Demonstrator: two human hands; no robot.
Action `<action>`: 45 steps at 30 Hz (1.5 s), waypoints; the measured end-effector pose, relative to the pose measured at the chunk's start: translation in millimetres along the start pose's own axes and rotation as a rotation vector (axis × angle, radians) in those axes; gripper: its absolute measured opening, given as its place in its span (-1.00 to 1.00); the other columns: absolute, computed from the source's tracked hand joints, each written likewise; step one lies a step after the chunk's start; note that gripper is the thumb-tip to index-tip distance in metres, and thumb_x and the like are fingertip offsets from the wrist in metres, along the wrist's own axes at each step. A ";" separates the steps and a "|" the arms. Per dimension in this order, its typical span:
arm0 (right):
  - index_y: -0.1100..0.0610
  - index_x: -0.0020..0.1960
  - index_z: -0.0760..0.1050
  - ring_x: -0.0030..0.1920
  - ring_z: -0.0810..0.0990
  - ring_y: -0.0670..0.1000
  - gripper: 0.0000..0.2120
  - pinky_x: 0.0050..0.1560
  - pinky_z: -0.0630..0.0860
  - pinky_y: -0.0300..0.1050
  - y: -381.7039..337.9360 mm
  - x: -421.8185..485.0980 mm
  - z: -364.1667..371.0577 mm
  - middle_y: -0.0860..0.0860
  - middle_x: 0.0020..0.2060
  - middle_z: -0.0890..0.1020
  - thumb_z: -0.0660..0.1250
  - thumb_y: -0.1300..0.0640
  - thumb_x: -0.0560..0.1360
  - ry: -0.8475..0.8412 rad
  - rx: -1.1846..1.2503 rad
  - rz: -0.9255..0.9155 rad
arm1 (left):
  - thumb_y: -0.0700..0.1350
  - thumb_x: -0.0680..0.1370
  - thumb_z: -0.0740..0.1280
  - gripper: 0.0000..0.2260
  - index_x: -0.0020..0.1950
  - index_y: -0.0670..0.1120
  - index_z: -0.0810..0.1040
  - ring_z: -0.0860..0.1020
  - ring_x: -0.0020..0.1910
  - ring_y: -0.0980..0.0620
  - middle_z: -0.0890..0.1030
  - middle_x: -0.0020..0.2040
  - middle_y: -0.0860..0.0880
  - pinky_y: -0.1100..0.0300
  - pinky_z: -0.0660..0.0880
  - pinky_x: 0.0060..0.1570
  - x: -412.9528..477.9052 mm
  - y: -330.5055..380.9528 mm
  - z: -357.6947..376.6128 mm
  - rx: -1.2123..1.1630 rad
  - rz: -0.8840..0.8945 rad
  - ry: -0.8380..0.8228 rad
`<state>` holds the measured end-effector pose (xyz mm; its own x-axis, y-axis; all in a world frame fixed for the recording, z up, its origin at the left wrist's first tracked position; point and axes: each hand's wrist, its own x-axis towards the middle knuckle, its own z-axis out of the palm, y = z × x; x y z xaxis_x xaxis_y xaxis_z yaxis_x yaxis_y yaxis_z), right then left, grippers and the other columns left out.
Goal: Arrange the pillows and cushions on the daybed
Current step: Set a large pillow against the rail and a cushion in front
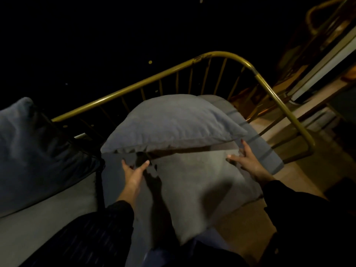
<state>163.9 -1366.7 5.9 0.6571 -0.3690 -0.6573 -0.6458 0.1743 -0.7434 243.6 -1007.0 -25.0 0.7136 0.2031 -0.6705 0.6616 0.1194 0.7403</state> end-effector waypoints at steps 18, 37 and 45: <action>-0.01 0.53 0.18 0.40 0.44 0.10 -0.46 0.25 0.50 0.09 -197.9 46.0 22.1 0.03 0.45 0.42 0.23 -0.04 0.60 -0.030 0.064 -0.516 | -0.13 0.52 0.45 -0.33 0.57 -0.03 0.23 0.42 0.44 -0.16 0.41 0.51 -0.08 -0.21 0.42 0.37 -22.2 156.5 74.7 -0.192 0.448 0.093; -0.02 0.60 -0.22 0.57 0.11 0.13 -0.05 0.50 0.22 0.18 -303.3 153.6 55.1 0.01 0.60 0.02 0.40 -0.02 0.49 -0.374 -0.353 -0.683 | -0.22 0.52 0.44 -0.10 0.61 0.07 -0.14 0.25 0.54 -0.17 0.25 0.58 -0.07 -0.15 0.26 0.44 16.1 210.2 125.1 0.094 0.432 0.184; -0.09 0.59 -0.18 0.55 0.16 0.13 0.03 0.49 0.25 0.21 -296.1 183.4 69.2 0.01 0.58 0.08 0.47 -0.12 0.39 -0.294 -0.368 -0.633 | -0.09 0.44 0.52 0.07 0.58 0.24 -0.26 0.14 0.59 -0.18 0.06 0.64 -0.02 -0.29 0.27 0.45 66.4 219.6 98.2 0.234 0.384 0.091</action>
<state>502.6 -1422.8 96.9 0.9855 -0.0319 -0.1666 -0.1680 -0.3209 -0.9321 459.0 -1062.7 88.2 0.9009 0.2756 -0.3352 0.3953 -0.2022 0.8960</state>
